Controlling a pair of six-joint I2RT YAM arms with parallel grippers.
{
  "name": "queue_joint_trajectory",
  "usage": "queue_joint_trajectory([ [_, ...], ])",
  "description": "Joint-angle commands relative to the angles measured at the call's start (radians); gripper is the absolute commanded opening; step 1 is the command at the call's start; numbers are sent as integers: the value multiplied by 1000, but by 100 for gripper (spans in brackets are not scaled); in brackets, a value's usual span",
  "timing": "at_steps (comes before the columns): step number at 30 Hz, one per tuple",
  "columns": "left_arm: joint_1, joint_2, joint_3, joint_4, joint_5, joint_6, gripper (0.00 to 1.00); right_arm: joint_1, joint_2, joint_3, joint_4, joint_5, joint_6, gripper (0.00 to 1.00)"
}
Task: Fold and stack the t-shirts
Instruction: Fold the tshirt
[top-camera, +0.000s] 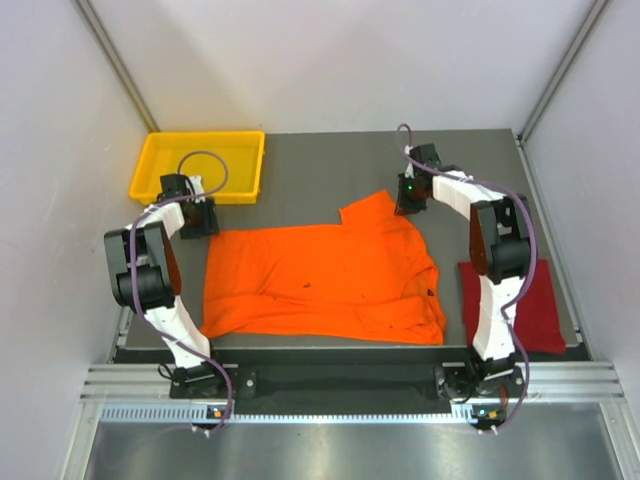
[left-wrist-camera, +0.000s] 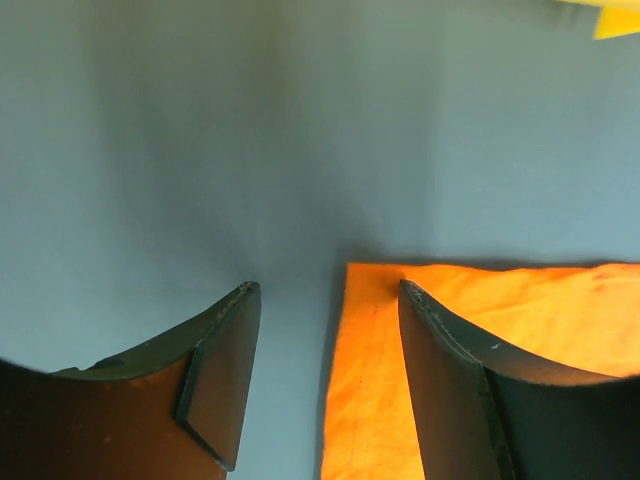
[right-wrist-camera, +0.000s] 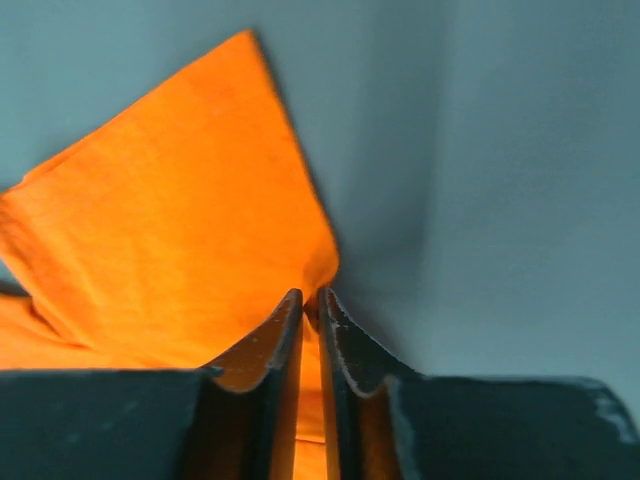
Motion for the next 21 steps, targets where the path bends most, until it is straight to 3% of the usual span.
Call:
queue_joint_trajectory([
  [1, 9, 18, 9, 37, 123, -18, 62, 34, -6, -16, 38, -57, 12, 10],
  [5, 9, 32, -1, 36, 194, 10, 57, 35, -42, -60, 73, -100, 23, 1],
  [10, 9, 51, 10, -45, 208, 36, 50, 35, -85, -82, 74, -109, 29, 0],
  [14, 9, 54, 7, -77, 188, 57, 31, 35, -142, -100, 73, -126, 36, 0],
  [15, 10, 48, 6, -82, 189, 60, 11, 37, -159, -106, 74, -135, 37, 0],
  [16, 10, 40, -2, -84, 192, 62, 0, 35, -173, -125, 76, -137, 42, 0],
  [21, 22, -64, -23, -84, 224, 94, 0, 35, -308, -206, 76, -148, 48, 0],
])
